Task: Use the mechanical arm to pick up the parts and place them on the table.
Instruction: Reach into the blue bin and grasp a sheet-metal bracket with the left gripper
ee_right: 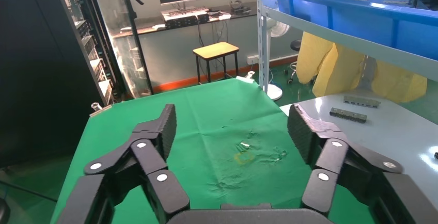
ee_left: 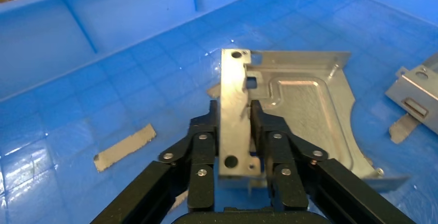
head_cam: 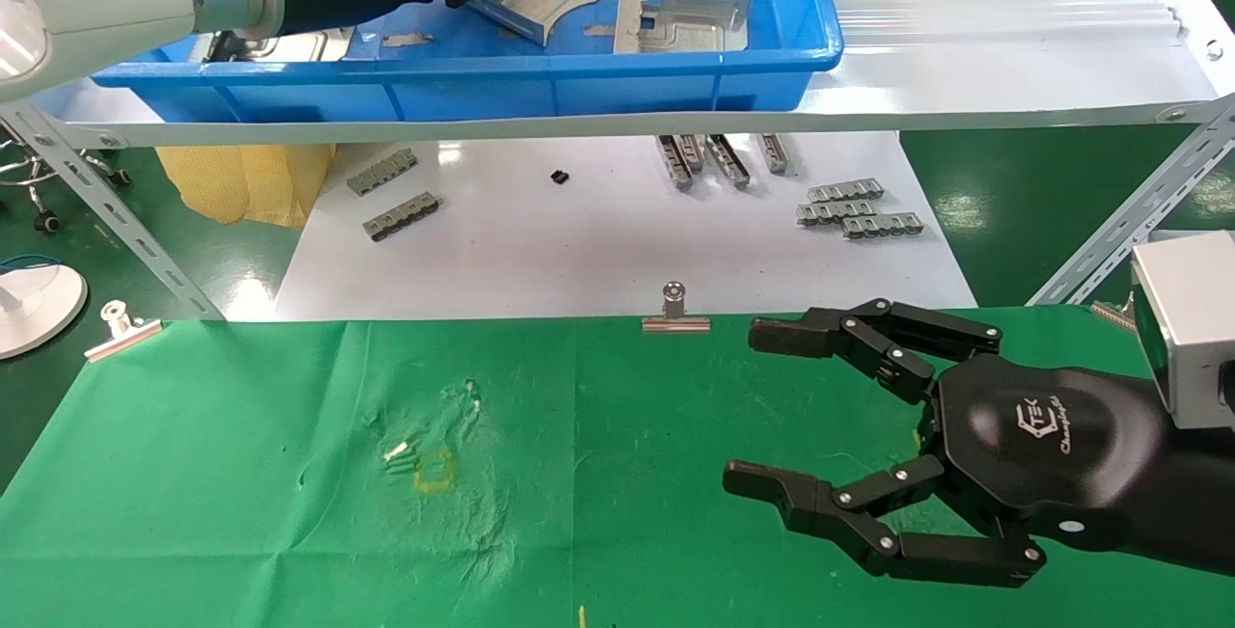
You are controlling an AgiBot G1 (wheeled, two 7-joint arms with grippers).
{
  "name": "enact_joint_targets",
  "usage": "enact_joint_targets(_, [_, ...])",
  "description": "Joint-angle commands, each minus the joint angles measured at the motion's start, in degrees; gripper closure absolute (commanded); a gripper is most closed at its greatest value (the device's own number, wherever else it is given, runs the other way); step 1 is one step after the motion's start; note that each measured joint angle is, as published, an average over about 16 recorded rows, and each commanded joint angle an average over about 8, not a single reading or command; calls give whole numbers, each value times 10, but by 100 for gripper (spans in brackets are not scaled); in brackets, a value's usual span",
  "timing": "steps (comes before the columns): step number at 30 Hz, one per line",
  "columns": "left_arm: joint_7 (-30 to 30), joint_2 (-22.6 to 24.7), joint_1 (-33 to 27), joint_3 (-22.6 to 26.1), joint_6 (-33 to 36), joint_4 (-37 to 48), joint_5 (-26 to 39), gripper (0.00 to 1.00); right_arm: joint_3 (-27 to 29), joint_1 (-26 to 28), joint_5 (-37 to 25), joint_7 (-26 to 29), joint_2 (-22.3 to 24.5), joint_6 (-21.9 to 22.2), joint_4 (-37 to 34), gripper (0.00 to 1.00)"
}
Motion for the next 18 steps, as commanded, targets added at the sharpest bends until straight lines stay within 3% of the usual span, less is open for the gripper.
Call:
enact_joint_targets(1, [1,0,1,-2,-4,-1,-3,100,0,0,0,0,0,0,0,0])
enact_joint_targets(11, [18,-9,-11,-12,11,-11,-19,100,0,0,0,0,0,0,0,0])
enact_joint_targets(18, [50,-46,-29,-25,118,-31,-41,100,0,0,0,0,0,0,0,0])
